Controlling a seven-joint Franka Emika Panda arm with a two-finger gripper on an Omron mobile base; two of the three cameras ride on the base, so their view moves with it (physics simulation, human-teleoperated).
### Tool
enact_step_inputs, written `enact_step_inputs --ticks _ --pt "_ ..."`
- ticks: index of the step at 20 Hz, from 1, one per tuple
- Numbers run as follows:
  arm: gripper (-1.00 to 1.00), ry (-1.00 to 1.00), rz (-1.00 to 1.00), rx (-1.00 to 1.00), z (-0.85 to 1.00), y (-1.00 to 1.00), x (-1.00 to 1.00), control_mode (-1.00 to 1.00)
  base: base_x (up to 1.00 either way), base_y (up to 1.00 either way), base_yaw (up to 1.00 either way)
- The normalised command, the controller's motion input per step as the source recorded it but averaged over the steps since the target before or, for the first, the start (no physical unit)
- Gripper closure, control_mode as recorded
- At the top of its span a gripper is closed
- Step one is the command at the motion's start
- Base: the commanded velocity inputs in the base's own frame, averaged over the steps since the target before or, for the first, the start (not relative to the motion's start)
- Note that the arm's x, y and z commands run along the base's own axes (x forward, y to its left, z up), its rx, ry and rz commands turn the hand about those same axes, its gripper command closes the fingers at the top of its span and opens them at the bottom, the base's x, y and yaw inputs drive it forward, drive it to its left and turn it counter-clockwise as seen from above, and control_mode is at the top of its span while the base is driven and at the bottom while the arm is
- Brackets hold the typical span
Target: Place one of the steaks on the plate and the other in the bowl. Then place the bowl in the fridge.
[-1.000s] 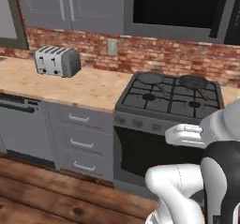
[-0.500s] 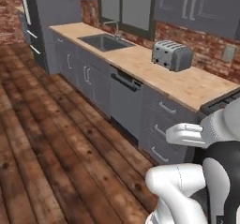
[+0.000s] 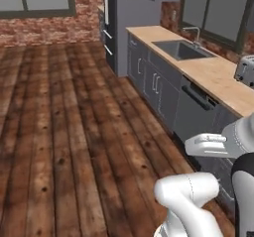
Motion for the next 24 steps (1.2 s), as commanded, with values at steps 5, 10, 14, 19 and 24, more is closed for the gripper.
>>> enact_step_inputs --ticks 5,10,14,19,24 --pt "-1.00 0.00 0.00 0.00 0.00 0.00 0.00 1.00 1.00 0.66 -0.03" --pt "-1.00 0.00 0.00 0.00 0.00 0.00 0.00 1.00 1.00 0.80 -0.11" --pt "-1.00 0.00 0.00 0.00 0.00 0.00 0.00 1.00 1.00 0.74 -0.13" --pt "-1.00 0.00 0.00 0.00 0.00 0.00 0.00 1.00 1.00 0.83 -0.18" --pt "-1.00 0.00 0.00 0.00 0.00 0.00 0.00 1.00 1.00 0.82 -0.18"
